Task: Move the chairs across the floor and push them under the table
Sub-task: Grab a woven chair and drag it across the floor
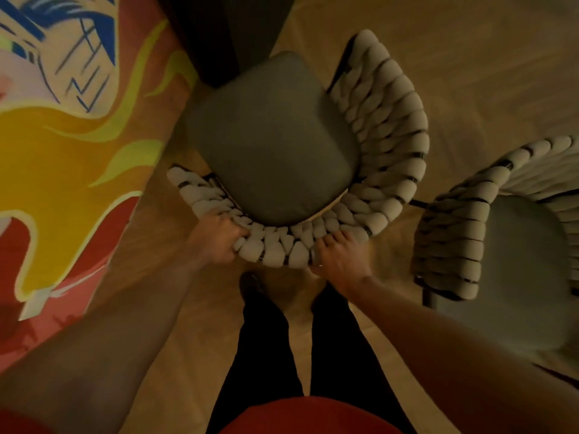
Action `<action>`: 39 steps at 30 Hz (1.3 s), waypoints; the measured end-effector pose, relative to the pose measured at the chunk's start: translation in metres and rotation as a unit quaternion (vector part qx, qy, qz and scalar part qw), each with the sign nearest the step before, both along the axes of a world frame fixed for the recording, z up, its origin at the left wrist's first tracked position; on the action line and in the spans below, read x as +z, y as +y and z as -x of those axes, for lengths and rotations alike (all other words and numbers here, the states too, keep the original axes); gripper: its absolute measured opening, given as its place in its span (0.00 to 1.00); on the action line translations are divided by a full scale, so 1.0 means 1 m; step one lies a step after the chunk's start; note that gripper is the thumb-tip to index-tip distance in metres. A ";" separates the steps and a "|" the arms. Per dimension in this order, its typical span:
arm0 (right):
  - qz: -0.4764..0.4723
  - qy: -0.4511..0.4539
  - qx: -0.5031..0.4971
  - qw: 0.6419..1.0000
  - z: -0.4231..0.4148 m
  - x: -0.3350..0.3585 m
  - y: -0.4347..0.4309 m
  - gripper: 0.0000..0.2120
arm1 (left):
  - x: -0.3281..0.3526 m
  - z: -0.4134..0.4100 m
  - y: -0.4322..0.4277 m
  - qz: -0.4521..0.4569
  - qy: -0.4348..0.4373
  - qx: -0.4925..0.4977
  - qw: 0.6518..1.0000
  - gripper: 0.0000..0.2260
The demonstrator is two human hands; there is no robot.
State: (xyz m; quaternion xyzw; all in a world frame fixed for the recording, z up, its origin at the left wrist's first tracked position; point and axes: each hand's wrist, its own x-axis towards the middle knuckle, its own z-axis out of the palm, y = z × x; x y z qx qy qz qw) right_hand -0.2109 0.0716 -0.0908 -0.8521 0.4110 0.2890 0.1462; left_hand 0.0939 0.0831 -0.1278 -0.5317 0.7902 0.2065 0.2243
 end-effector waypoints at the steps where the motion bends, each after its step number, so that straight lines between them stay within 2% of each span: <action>1: -0.002 -0.009 -0.012 1.000 -0.014 0.000 0.011 0.25 | 0.005 -0.013 -0.004 0.004 -0.009 -0.014 1.000 0.18; 6: -0.038 -0.046 -0.036 0.998 -0.043 -0.006 0.031 0.29 | 0.017 -0.037 -0.012 0.036 -0.050 -0.044 0.997 0.19; 11: -0.038 -0.065 0.001 0.997 -0.005 0.000 0.018 0.30 | 0.017 -0.011 0.002 0.017 -0.120 0.023 0.992 0.16; 14: -0.016 -0.038 0.017 0.999 0.036 0.006 0.000 0.32 | 0.019 0.009 0.014 0.008 -0.106 0.046 0.993 0.15; 17: 0.013 0.007 0.050 0.999 0.075 0.007 -0.029 0.33 | 0.020 0.046 0.029 -0.024 -0.045 0.077 0.996 0.22; 21: 0.015 0.096 0.067 0.993 0.120 0.008 -0.079 0.45 | 0.014 0.104 0.047 -0.017 0.011 0.155 0.988 0.28; 24: 0.028 0.105 0.091 0.990 0.143 0.009 -0.116 0.52 | 0.007 0.140 0.050 -0.003 0.013 0.201 0.980 0.32; 27: 0.018 0.115 0.115 0.987 0.149 0.003 -0.129 0.57 | 0.008 0.163 0.046 -0.015 0.011 0.230 0.973 0.27; 29: 0.021 0.118 0.116 0.986 0.148 0.002 -0.123 0.56 | 0.011 0.168 0.040 -0.020 -0.013 0.235 0.972 0.23; 33: 0.023 0.107 0.086 0.990 0.146 0.001 -0.107 0.50 | 0.017 0.155 0.037 -0.029 -0.027 0.203 0.978 0.22; 39: 0.029 0.097 0.009 0.995 0.116 -0.004 -0.052 0.46 | 0.022 0.099 0.035 -0.009 -0.035 0.131 0.991 0.20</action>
